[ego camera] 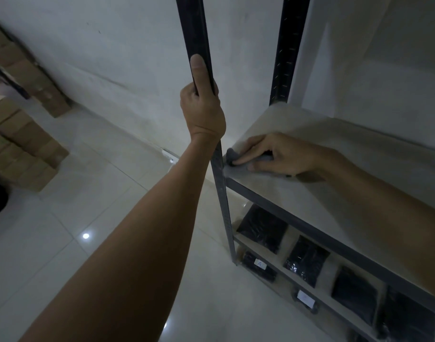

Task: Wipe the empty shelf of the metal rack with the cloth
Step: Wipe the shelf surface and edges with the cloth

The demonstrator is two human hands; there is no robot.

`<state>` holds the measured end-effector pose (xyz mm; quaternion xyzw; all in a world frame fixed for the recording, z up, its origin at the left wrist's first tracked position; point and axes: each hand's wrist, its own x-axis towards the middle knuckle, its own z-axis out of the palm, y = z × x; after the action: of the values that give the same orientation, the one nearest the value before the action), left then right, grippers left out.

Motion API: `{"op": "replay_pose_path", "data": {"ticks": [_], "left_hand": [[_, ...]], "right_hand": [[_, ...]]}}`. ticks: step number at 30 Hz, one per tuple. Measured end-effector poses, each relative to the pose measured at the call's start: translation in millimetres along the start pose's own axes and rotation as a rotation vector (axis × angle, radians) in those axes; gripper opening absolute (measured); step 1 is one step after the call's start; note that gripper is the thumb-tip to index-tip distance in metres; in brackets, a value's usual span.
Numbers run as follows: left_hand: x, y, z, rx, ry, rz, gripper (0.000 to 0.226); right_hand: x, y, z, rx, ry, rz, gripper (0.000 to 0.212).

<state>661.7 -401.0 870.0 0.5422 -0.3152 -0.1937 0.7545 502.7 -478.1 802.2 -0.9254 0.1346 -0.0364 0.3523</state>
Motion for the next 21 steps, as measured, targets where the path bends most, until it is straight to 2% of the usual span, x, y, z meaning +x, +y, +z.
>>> {"op": "replay_pose_path", "data": {"ticks": [2, 4, 6, 9, 14, 16, 19, 21], "left_hand": [[0.3, -2.2, -1.1, 0.003, 0.006, -0.001, 0.060], [-0.2, -2.9, -1.6, 0.009, 0.009, 0.002, 0.058], [-0.1, -3.3, -0.9, 0.017, 0.006, 0.002, 0.058], [0.6, -3.7, 0.1, 0.017, 0.004, 0.016, 0.058], [0.7, -3.9, -0.5, 0.025, -0.001, 0.013, 0.059], [1.3, -3.2, -0.8, 0.021, 0.003, 0.009, 0.059], [0.9, -3.4, -1.2, 0.017, 0.008, 0.008, 0.058], [0.1, -3.7, -0.8, 0.023, 0.009, 0.002, 0.058]], "right_hand": [[4.5, 5.7, -13.9, -0.009, 0.060, 0.017, 0.036], [4.4, 12.3, -13.7, -0.100, 0.228, 0.089, 0.037], [-1.4, 12.8, 1.6, -0.158, 0.319, 0.150, 0.038], [-16.6, 4.9, 21.3, -0.088, 0.295, 0.111, 0.040], [-32.0, -17.0, 36.7, 0.019, 0.155, -0.038, 0.036], [-28.1, -13.4, 28.5, 0.031, 0.253, -0.041, 0.036], [-22.3, 4.0, 14.9, -0.118, 0.434, 0.156, 0.038], [-23.6, 4.7, 24.3, -0.224, 0.455, 0.223, 0.039]]}}
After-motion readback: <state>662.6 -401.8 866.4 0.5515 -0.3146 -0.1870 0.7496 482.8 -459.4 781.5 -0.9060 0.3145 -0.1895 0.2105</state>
